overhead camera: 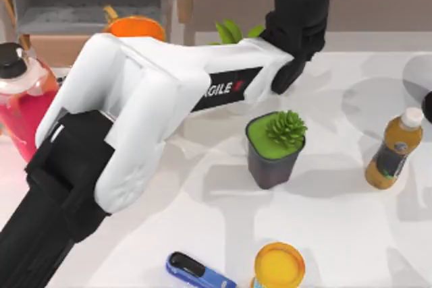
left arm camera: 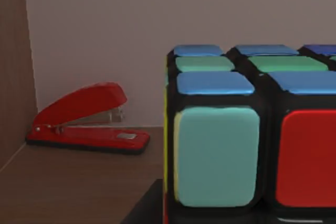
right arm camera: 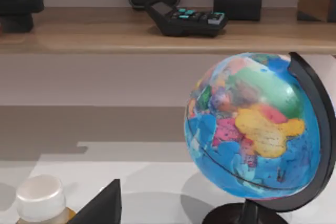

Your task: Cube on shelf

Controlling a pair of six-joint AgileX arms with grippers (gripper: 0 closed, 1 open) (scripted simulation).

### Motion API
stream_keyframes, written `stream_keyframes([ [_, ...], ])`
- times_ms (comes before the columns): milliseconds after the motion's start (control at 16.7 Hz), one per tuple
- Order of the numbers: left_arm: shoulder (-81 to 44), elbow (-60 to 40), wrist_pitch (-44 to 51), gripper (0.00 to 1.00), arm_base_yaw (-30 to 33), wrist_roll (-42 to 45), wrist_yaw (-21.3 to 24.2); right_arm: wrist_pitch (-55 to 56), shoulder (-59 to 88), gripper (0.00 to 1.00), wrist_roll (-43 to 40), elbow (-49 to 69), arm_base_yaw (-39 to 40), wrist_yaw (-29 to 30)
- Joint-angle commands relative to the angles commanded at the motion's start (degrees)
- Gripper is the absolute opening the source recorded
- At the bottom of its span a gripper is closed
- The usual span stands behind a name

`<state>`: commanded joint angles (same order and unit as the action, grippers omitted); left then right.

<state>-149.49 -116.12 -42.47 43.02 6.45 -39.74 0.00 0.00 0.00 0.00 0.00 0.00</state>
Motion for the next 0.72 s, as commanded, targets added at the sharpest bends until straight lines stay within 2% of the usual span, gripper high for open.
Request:
stream_keyframes([
  [360, 0.00, 0.00, 0.00, 0.98, 0.00, 0.00, 0.00, 0.00, 0.00, 1.00, 0.00, 0.00, 0.00, 0.00],
  [720, 0.00, 0.00, 0.00, 1.00, 0.00, 0.00, 0.00, 0.00, 0.00, 1.00, 0.00, 0.00, 0.00, 0.00],
])
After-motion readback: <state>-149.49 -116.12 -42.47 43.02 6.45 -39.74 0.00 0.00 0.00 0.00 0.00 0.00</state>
